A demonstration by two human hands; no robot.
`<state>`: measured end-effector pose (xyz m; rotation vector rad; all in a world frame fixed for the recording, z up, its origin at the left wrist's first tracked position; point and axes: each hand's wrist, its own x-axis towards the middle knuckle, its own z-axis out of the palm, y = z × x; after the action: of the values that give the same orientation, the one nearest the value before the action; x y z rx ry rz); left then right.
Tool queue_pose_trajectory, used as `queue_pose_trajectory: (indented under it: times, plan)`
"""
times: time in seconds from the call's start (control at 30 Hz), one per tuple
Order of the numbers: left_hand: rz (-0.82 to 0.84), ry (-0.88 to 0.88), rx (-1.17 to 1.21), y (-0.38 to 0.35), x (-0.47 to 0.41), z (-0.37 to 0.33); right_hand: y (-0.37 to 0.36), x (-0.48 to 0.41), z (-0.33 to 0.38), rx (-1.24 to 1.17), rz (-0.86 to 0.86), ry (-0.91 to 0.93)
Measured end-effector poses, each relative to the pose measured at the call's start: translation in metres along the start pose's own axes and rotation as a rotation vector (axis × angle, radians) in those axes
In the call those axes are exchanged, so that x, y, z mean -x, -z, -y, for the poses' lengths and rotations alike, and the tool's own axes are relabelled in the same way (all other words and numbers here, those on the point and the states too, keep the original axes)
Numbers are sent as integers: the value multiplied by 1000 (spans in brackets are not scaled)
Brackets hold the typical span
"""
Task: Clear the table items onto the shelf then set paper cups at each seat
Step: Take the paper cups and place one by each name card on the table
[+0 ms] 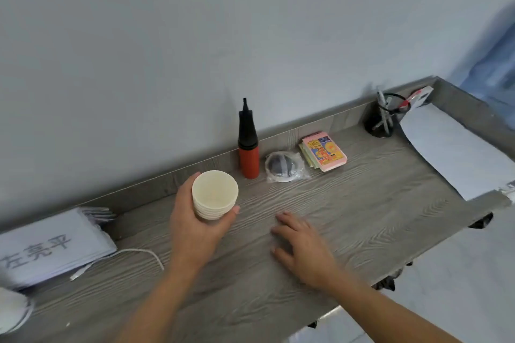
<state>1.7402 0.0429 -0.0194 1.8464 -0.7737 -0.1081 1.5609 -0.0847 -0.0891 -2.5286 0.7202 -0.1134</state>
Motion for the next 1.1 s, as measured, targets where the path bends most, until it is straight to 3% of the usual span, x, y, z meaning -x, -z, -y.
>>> queue_pose_trajectory:
  times: [0.17,0.3,0.47,0.73,0.9,1.0,1.1]
  plan:
    - [297,-243,-39,-29,36,-48,65,65,3,-569,-153,-308]
    - [518,-450,-104,-66,75,-85,116,138,-11,-716,-442,-409]
    - [775,-720,-186,-104,134,-132,123,218,-28,-861,-587,-537]
    - [968,-973,-213,-141,212,-175,106,317,-43,-982,-697,-732]
    - [1051,-1040,-225,-172,227,-193,115,360,-50,-1068,-891,-816]
    - [1102,-1058,-247,-193,225,-198,123,377,-55,-1143,-966,-777]
    - [1156,-1061,-271,-218,222,-203,124,383,-59,-1186,-910,-665]
